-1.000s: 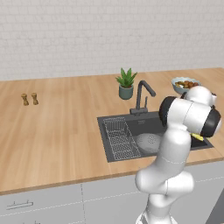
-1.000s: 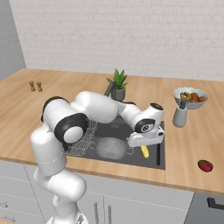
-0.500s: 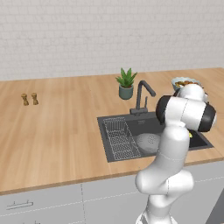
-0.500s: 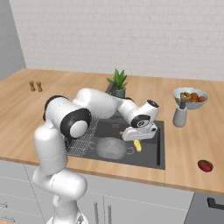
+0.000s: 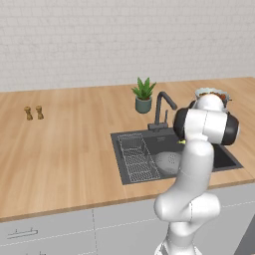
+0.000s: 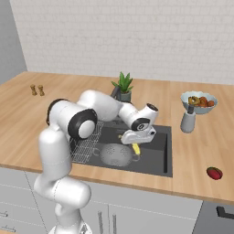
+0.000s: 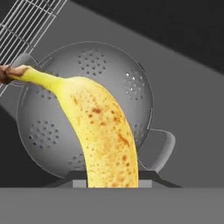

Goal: Put the colander in the sink, put the banana, mango in the colander, and turn on the sink faucet and pour water over the colander.

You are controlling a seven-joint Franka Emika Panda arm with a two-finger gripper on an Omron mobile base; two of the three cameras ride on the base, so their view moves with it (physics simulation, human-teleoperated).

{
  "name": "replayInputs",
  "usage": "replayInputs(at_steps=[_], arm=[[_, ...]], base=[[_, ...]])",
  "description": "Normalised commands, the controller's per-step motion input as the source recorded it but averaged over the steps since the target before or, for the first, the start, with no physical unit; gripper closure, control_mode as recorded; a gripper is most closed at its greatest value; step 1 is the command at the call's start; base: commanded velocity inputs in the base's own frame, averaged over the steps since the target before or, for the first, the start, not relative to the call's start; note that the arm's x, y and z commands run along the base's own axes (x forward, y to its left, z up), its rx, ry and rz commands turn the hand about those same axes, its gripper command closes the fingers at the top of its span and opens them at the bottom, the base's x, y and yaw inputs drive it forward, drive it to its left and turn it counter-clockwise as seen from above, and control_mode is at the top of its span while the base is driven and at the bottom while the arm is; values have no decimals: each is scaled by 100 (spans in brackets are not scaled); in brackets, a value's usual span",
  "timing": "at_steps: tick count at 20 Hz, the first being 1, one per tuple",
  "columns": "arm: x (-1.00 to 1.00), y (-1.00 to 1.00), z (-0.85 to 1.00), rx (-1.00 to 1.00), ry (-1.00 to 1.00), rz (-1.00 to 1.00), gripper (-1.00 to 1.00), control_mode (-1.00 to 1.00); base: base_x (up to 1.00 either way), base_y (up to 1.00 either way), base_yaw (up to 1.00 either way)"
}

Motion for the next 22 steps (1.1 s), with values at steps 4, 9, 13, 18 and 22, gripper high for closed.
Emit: replayInputs(at_steps=[4,9,13,18,22], arm=[[32,32,-18,3,0,0,100,-100],[19,32,-34,1,0,0,100,-100],[29,17,-31,1,0,0,100,-100],[22,12,-31,1,0,0,100,-100],[7,15,-35,3,0,0,100,-100]], base=[[0,0,0],[0,0,0],[0,0,0],[0,0,0],[0,0,0]])
